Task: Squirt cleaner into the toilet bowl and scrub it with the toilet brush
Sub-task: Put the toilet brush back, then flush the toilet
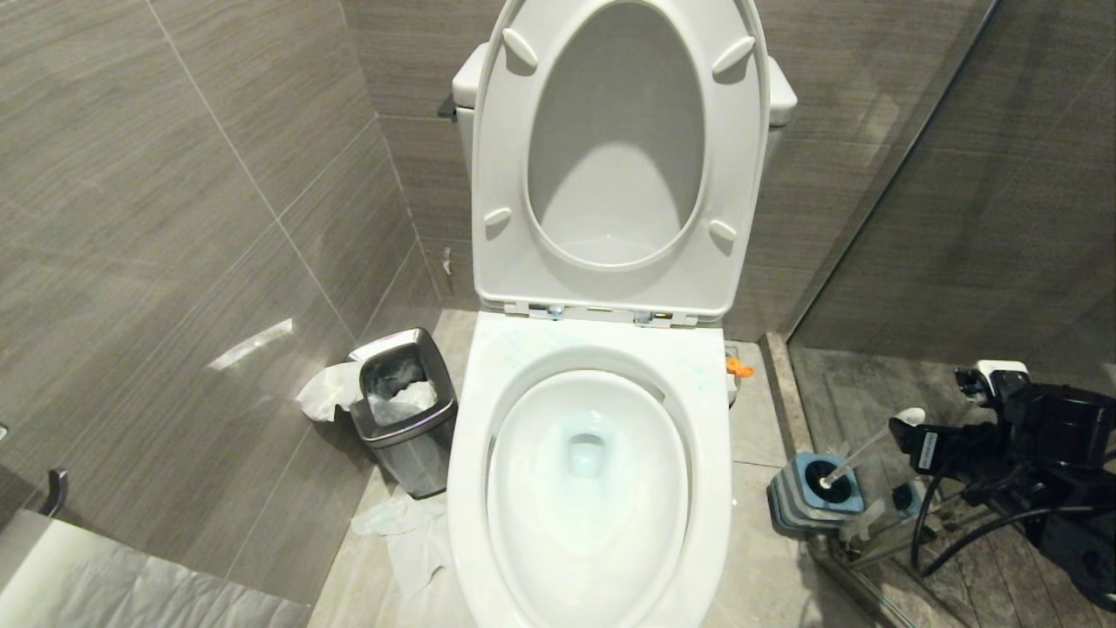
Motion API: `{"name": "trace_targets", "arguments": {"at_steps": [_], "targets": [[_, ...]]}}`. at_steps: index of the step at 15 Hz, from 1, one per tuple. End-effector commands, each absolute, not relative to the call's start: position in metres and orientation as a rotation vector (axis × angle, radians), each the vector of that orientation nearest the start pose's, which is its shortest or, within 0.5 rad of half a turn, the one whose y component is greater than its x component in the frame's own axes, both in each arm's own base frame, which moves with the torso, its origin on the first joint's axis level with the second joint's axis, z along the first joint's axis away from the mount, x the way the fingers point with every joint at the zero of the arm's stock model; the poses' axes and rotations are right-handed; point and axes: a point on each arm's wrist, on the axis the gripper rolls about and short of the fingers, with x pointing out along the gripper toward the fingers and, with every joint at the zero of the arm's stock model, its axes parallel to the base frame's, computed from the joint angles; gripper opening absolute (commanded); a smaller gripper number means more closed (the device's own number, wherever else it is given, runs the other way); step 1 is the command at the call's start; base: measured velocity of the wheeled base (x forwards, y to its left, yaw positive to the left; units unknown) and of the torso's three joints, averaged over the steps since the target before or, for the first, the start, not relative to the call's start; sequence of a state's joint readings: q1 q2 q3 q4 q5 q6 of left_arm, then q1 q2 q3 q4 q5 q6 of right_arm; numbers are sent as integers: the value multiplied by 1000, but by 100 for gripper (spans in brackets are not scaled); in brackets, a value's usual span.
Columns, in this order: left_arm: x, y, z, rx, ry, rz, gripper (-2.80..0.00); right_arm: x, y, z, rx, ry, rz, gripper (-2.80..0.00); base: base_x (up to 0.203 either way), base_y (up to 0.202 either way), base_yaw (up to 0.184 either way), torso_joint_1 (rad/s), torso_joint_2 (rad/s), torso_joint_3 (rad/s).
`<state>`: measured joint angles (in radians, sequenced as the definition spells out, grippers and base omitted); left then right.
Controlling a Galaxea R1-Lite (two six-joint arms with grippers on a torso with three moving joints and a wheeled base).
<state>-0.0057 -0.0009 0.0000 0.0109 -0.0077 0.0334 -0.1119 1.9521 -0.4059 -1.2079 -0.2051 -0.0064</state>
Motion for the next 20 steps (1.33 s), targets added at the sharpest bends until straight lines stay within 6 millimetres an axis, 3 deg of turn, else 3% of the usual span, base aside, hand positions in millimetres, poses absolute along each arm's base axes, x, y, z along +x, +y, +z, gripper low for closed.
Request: {"name": "trace_targets", "arguments": {"at_steps": [1,7,9,10,20], "targets": [[-23,0,74,34,14,-14,-280,271,-34,94,-20,270,-305,0,0,0,0,0,0,0],[-23,0,74,34,14,-14,-280,223,-26,141,-20,245,-204,0,0,0,0,0,0,0],[-23,0,74,34,14,-14,-280,216,-24,152,-18,244,-180,0,0,0,0,0,0,0],[-23,0,74,34,13,-14,-280,215,-24,155,-19,234,-172,-280,0,0,0,0,0,0],[-23,0,74,34,14,-14,-280,178,-17,175,-23,233,-51,-280,0,0,0,0,0,0]]}}
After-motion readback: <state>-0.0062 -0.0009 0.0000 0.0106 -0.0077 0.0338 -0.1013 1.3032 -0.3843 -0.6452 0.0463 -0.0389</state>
